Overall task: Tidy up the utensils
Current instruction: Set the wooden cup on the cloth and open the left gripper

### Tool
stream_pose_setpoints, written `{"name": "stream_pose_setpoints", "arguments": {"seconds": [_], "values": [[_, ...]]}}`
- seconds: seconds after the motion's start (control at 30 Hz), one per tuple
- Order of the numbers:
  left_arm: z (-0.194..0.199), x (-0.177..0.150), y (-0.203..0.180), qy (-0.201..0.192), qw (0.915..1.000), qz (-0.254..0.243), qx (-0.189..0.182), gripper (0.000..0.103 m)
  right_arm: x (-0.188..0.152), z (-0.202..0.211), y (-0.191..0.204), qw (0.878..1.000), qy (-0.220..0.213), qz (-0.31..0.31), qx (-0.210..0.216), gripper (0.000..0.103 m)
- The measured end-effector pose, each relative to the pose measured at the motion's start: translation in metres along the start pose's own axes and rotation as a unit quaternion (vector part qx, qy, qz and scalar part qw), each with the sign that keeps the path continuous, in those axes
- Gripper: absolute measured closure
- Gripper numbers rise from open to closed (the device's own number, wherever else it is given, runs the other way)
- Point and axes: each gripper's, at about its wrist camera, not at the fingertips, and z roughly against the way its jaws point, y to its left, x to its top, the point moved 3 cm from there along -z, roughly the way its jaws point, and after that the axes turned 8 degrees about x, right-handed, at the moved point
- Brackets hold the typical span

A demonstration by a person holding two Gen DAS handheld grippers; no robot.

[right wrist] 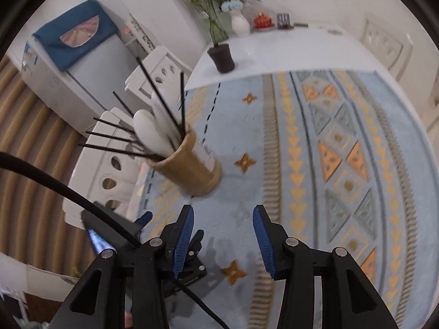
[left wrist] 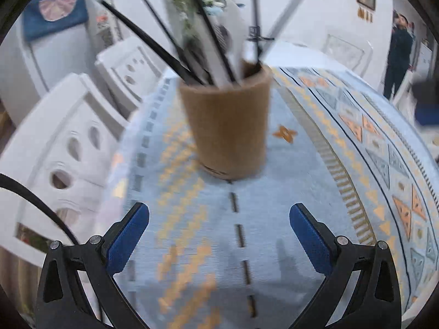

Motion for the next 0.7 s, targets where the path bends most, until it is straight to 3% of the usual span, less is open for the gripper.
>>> {"name": "stream_pose_setpoints", "arguments": {"seconds": [0.23, 0.5, 0.57, 0.7], "values": [[0.017, 0.021, 0.058, -0.006, 0.9974, 0.072, 0.0, 0.0, -0.009, -0.016, 0.023, 0.999, 0.009, 0.011, -0.032, 0.059], [0.034, 0.023, 0.067, -0.016, 0.9939, 0.104, -0.033, 0.0, -0.012, -0.002, 0.057, 0.989, -0.047, 0.101, -0.097, 0.059], [0.042, 0.026, 0.068, -0.026, 0.9932, 0.109, -0.032, 0.0, -0.016, -0.002, 0.065, 0.983, -0.054, 0.125, -0.127, 0.059], [0.051, 0.03, 0.074, -0.029, 0.9926, 0.115, -0.028, 0.0, -0.024, -0.005, 0.069, 0.979, -0.057, 0.131, -0.148, 0.059]]}}
